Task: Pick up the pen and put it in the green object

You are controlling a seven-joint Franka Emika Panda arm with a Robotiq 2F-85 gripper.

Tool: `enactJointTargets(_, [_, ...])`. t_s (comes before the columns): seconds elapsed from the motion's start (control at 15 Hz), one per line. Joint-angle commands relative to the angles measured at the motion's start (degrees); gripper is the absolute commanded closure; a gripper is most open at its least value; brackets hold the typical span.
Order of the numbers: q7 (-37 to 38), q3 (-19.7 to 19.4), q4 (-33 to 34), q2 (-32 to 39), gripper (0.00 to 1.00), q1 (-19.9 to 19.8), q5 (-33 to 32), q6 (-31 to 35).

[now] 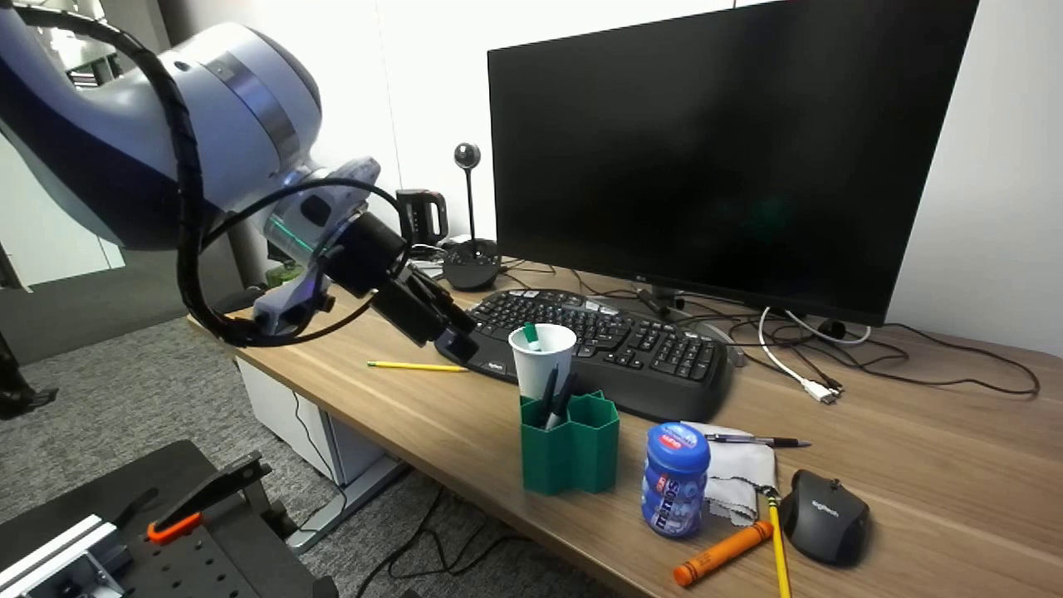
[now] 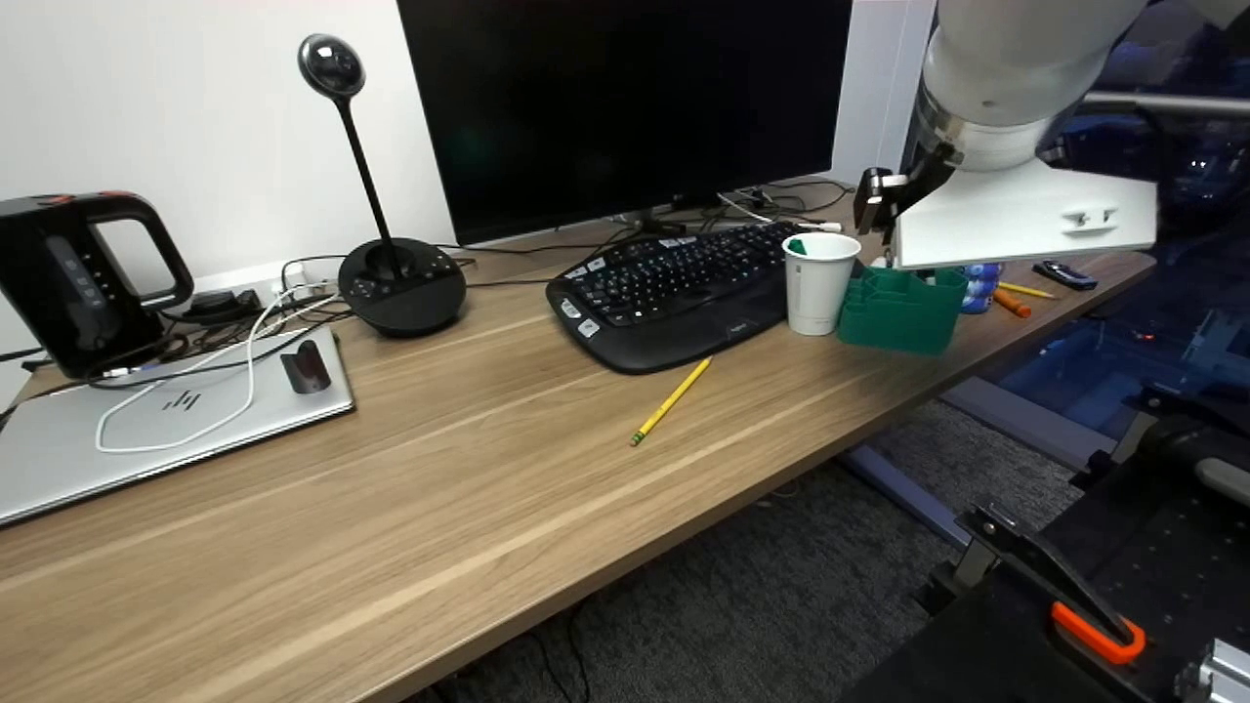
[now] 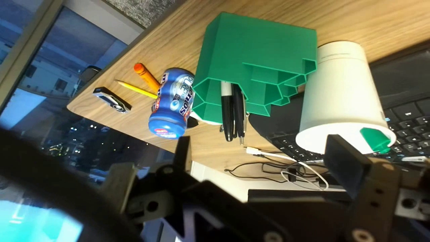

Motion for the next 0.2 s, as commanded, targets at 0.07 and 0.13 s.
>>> enactJointTargets(0.07, [-0.3, 0.1, -0.5, -0.4, 0.00, -0.1, 0.3, 0.0])
enactJointTargets(0.13, [-0.3, 0.1, -0.6, -0.4, 0.00, -0.1, 0.3, 0.0])
